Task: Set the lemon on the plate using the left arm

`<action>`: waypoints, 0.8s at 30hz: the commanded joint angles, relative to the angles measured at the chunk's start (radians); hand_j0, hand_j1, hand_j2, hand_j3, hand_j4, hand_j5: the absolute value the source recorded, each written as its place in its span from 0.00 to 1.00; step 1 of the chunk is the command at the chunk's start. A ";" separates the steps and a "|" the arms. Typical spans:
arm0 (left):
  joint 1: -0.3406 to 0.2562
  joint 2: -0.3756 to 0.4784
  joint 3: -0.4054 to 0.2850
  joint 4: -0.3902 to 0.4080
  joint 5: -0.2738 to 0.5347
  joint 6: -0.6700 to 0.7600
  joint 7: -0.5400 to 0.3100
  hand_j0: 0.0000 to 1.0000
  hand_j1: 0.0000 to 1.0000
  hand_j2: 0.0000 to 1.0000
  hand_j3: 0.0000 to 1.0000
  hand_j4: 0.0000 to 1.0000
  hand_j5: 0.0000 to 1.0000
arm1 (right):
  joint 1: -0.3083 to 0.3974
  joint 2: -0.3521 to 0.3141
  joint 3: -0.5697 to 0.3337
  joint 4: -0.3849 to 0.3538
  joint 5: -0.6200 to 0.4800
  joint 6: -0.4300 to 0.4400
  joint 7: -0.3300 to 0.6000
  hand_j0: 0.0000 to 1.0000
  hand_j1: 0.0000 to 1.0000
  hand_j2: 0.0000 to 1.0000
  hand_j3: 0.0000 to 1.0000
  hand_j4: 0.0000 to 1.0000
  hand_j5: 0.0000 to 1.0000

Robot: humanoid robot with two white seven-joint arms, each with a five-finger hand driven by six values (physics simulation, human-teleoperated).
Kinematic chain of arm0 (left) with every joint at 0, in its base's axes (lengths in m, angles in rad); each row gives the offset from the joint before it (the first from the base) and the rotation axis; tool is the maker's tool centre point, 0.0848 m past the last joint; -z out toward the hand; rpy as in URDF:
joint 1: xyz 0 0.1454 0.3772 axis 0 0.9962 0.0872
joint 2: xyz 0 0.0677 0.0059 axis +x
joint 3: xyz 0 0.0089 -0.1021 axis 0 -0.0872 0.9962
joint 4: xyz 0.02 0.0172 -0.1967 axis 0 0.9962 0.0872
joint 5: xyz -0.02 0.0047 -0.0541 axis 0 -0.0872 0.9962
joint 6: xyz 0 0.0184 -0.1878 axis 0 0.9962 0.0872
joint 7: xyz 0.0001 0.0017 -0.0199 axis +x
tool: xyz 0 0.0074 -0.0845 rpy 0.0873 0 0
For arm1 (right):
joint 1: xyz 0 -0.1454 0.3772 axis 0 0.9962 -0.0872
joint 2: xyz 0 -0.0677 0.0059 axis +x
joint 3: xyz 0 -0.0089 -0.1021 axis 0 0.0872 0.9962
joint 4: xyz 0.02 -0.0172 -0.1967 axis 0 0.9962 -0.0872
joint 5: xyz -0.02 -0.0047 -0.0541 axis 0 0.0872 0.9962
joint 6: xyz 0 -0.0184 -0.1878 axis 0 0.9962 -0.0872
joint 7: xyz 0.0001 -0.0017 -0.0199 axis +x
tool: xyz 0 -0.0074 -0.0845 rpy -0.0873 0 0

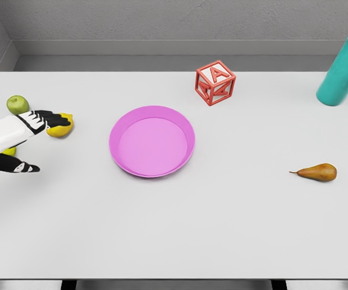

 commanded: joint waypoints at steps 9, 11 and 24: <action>-0.014 -0.017 0.086 0.082 -0.016 0.002 -0.194 1.00 1.00 1.00 1.00 1.00 1.00 | 0.000 0.000 0.001 0.001 -0.001 0.001 0.000 1.00 1.00 1.00 1.00 1.00 1.00; -0.015 -0.018 0.084 0.082 -0.019 0.002 -0.196 1.00 1.00 1.00 1.00 1.00 1.00 | 0.000 0.000 0.001 0.001 -0.001 0.001 0.000 1.00 1.00 1.00 1.00 1.00 1.00; -0.452 -0.126 -0.305 0.311 -0.248 0.002 -0.225 1.00 1.00 1.00 1.00 1.00 1.00 | 0.000 0.000 0.001 0.001 -0.001 0.001 0.000 1.00 1.00 1.00 1.00 1.00 1.00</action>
